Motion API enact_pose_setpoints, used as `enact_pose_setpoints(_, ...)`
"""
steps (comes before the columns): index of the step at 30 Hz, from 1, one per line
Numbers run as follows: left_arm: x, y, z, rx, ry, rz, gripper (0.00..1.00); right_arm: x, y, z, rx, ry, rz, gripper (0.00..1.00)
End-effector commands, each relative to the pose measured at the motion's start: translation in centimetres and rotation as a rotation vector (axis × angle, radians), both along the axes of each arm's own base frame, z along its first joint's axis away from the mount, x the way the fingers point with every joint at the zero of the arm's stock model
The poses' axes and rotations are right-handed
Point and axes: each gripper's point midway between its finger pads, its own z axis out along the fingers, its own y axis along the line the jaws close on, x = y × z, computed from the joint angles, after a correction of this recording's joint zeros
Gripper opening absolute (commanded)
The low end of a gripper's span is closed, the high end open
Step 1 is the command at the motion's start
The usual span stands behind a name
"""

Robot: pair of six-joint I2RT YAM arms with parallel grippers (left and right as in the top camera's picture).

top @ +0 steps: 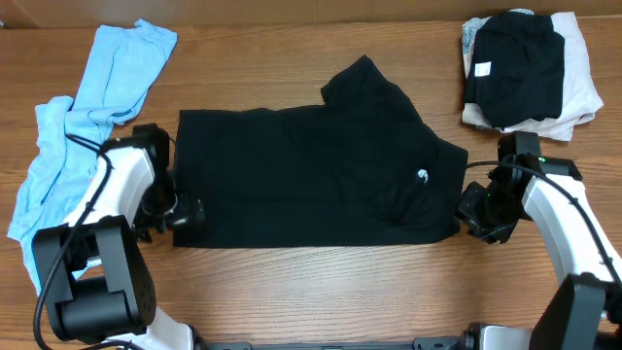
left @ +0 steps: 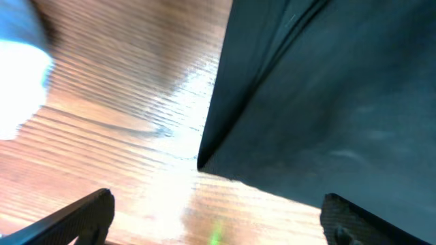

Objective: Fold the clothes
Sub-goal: 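Release the near edge and move both grippers to the shirt's far edge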

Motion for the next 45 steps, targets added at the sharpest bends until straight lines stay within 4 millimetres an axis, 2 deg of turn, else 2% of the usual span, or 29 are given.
enact_pose_setpoints(1, 4.0, 0.5, 3.7, -0.004, -0.117, -0.019, 1.0, 1.9, 0.8, 3.6, 0.035, -0.169, 0.109, 0.59)
enact_pose_setpoints(4, 7.3, -0.5, 7.5, -0.08, -0.234, -0.1, 1.0, 3.9, 2.2, 7.2, 0.071, -0.313, 0.223, 0.73)
enact_pose_setpoints(7, 10.8, -2.9, 11.1, -0.215, -0.397, -0.21, 1.0, 6.2, 3.9, 10.9, 0.06, -0.429, 0.349, 0.81)
enact_pose_setpoints(9, 12.8, -3.8, 13.3, -0.252, -0.497, -0.237, 1.0, 8.0, 5.3, 13.3, 0.032, -0.501, 0.424, 0.86)
enact_pose_setpoints(12, 15.0, -3.9, 15.3, -0.248, -0.594, -0.258, 1.0, 11.0, 7.4, 16.7, -0.041, -0.585, 0.513, 0.93)
enact_pose_setpoints(14, 16.4, -3.7, 15.5, -0.237, -0.632, -0.267, 1.0, 13.1, 9.0, 18.2, -0.078, -0.629, 0.579, 0.96)
enact_pose_setpoints(17, 18.2, -3.4, 14.2, -0.227, -0.646, -0.301, 1.0, 16.5, 10.9, 19.2, -0.127, -0.678, 0.643, 0.97)
enact_pose_setpoints(19, 19.8, -3.0, 12.7, -0.217, -0.657, -0.307, 1.0, 18.8, 11.7, 19.0, -0.157, -0.702, 0.667, 0.97)
enact_pose_setpoints(23, 22.4, -2.1, 9.3, -0.182, -0.653, -0.303, 1.0, 22.5, 12.5, 17.3, -0.179, -0.741, 0.686, 0.95)
enact_pose_setpoints(25, 23.3, -1.9, 7.5, -0.182, -0.645, -0.302, 1.0, 23.5, 12.7, 16.4, -0.179, -0.744, 0.688, 0.95)
enact_pose_setpoints(31, 25.6, -1.0, 1.8, -0.156, -0.618, -0.267, 1.0, 24.1, 12.9, 14.4, -0.183, -0.714, 0.723, 0.94)
enact_pose_setpoints(34, 26.6, -0.8, 0.3, -0.152, -0.631, -0.287, 1.0, 23.9, 12.9, 14.3, -0.182, -0.707, 0.724, 0.92)
enact_pose_setpoints(36, 27.1, -0.9, -0.6, -0.151, -0.639, -0.322, 0.98, 23.9, 12.9, 14.3, -0.182, -0.707, 0.724, 0.86)
enact_pose_setpoints(45, 26.7, -0.6, -5.3, -0.118, -0.555, -0.373, 0.84, 24.1, 13.1, 14.4, -0.182, -0.715, 0.726, 0.82)
